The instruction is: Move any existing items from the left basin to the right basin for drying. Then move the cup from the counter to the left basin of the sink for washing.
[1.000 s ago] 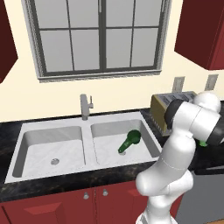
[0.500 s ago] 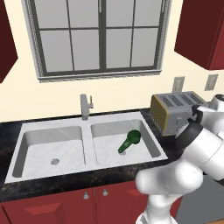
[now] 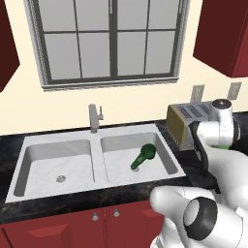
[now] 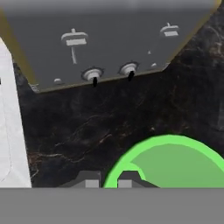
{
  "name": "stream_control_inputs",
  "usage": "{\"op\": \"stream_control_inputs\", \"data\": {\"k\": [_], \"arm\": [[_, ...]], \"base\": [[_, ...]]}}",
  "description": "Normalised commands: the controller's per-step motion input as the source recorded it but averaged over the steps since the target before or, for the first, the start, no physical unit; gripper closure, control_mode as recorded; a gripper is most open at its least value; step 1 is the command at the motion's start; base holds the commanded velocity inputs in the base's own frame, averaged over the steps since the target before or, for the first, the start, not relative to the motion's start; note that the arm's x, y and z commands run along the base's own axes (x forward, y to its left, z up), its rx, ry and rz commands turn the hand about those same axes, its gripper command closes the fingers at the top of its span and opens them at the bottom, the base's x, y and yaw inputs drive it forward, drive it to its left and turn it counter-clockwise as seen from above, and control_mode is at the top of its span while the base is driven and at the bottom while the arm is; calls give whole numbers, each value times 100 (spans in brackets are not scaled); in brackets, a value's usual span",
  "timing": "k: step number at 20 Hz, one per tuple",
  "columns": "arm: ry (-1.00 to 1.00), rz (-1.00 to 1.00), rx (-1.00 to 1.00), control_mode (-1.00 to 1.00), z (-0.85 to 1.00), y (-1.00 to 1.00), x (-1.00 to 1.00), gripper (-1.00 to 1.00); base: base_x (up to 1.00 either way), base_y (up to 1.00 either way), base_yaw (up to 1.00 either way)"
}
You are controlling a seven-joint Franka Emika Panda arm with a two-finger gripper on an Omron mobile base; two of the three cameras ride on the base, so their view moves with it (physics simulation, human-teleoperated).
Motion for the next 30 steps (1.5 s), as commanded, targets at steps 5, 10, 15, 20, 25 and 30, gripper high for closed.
{"op": "stream_control_inputs", "data": {"k": [5, 10, 15, 20, 25, 30], "arm": [[0, -8, -10, -100, 67, 100, 0, 100], [3, -6, -6, -100, 67, 98, 0, 100], [8, -1, -1, -100, 74, 81, 0, 100], [13, 0, 0, -100, 61, 80, -2, 100], [10, 0, 0, -100, 20, 90, -14, 100], [3, 0, 0, -100, 0, 100, -13, 100]], "base": [[0, 0, 0], [0, 0, 0], [0, 0, 0], [0, 0, 0], [0, 0, 0], [0, 0, 0]]}}
